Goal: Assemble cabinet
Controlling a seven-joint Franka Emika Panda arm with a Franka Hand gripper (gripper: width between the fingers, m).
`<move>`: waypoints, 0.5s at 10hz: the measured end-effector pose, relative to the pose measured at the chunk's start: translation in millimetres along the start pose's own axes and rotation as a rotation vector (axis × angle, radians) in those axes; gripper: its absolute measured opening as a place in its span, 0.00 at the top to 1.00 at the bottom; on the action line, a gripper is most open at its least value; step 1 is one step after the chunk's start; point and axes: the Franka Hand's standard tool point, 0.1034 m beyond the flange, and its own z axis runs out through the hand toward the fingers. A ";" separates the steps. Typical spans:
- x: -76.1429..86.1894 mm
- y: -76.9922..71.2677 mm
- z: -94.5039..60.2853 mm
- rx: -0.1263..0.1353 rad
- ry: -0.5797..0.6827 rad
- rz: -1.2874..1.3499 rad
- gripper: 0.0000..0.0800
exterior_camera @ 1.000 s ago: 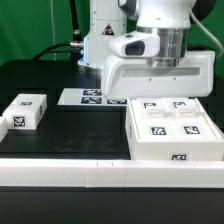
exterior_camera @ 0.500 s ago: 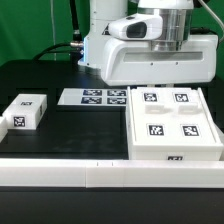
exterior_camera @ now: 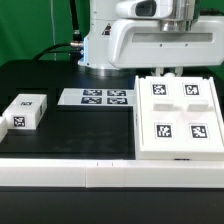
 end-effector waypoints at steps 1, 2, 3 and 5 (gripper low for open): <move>1.5 -0.1 0.5 -0.001 0.007 0.001 1.00; 0.2 -0.8 2.0 0.000 0.003 0.000 1.00; 0.6 -0.2 1.9 0.000 0.004 -0.001 1.00; 4.1 6.4 -1.3 -0.001 -0.003 -0.011 1.00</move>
Offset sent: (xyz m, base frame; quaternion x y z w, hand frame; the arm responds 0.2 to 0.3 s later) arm 0.0118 -0.0082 -0.0006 0.0148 -0.0012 -0.0175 0.9997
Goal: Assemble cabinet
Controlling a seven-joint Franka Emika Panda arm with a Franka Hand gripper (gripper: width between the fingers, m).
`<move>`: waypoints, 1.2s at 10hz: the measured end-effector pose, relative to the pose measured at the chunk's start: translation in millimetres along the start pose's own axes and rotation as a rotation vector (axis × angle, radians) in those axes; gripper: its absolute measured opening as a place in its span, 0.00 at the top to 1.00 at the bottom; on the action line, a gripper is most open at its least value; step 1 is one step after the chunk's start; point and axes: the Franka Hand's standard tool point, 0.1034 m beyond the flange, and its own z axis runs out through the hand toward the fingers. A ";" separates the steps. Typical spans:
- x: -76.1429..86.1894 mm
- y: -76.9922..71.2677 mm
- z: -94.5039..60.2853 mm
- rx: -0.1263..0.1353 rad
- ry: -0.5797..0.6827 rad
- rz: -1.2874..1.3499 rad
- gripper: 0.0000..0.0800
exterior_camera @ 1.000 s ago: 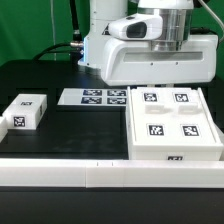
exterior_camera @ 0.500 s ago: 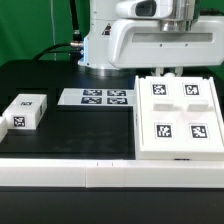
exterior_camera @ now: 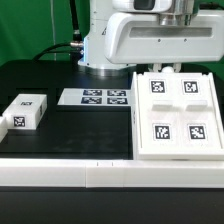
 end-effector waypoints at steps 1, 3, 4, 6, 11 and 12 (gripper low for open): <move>1.8 0.9 -3.6 0.001 -0.007 0.001 1.00; 7.2 -0.2 -12.1 0.003 -0.038 0.001 1.00; 5.5 -0.3 -9.7 0.004 -0.037 0.001 1.00; 4.8 -0.4 -9.1 0.004 -0.039 0.001 1.00; 5.9 13.3 -25.9 0.007 -0.086 0.002 1.00; 9.7 12.9 -28.1 0.006 -0.080 0.000 1.00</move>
Offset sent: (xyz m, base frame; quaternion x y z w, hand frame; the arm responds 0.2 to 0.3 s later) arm 0.0000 0.0000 0.0000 0.0000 0.0000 0.0000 1.0000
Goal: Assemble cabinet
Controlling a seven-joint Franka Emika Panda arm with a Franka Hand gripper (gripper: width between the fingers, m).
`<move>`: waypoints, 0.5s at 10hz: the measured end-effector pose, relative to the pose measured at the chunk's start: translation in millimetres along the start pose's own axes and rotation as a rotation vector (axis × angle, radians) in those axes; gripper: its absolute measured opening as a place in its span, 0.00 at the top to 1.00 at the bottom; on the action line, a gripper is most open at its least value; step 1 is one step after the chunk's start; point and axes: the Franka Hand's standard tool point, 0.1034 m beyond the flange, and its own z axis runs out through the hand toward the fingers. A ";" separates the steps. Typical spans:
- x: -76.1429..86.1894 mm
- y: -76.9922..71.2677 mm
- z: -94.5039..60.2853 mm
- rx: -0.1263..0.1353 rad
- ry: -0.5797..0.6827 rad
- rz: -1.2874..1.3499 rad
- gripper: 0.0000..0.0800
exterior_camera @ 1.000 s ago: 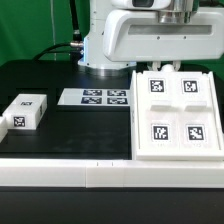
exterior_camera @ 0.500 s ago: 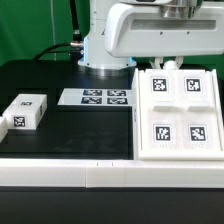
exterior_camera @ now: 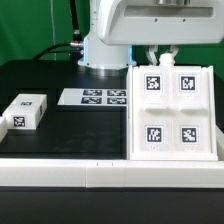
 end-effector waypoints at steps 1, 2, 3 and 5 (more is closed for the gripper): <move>-2.8 -0.9 3.5 0.001 -0.007 -0.001 1.00; -2.4 -0.8 3.5 0.001 -0.007 -0.001 1.00; -2.5 -0.8 3.7 0.001 -0.007 -0.001 1.00; -1.3 0.3 0.1 0.001 -0.008 0.001 1.00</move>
Offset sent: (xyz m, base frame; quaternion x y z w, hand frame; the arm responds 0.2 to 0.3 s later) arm 0.0000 0.0000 0.0000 0.0000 0.0000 0.0000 1.0000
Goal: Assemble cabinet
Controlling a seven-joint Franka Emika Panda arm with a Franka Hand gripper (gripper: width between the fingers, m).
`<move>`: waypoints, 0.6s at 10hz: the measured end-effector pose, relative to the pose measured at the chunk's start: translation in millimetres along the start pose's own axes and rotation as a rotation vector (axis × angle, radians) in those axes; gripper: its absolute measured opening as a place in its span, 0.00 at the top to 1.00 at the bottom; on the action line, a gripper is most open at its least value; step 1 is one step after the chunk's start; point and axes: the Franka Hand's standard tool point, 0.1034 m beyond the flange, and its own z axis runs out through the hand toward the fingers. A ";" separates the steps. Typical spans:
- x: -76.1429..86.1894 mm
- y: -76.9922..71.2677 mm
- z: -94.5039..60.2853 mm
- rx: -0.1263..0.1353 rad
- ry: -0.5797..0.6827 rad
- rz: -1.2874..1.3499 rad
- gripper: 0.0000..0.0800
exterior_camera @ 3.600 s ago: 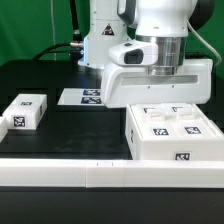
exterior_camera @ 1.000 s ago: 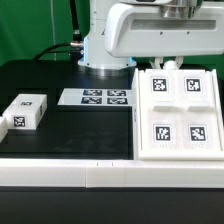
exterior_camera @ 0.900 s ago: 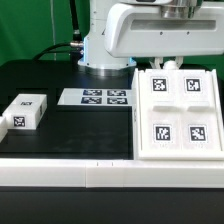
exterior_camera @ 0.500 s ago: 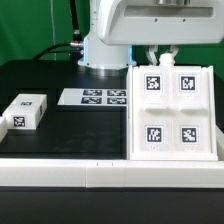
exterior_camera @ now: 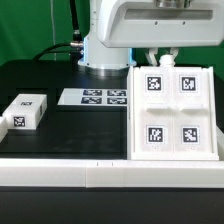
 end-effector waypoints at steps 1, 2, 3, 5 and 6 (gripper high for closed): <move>1.5 2.0 -4.0 0.001 -0.007 0.000 1.00; 4.6 4.7 -8.4 0.001 -0.011 0.001 1.00; 6.9 6.2 -11.5 0.001 -0.012 0.001 1.00; 8.4 7.3 -9.6 0.001 -0.015 0.001 1.00; 7.9 6.8 -6.0 0.002 -0.019 0.001 1.00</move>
Offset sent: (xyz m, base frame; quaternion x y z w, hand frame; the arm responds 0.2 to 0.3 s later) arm 0.0138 -0.0044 0.0110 0.0054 -0.0241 -0.0101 0.9996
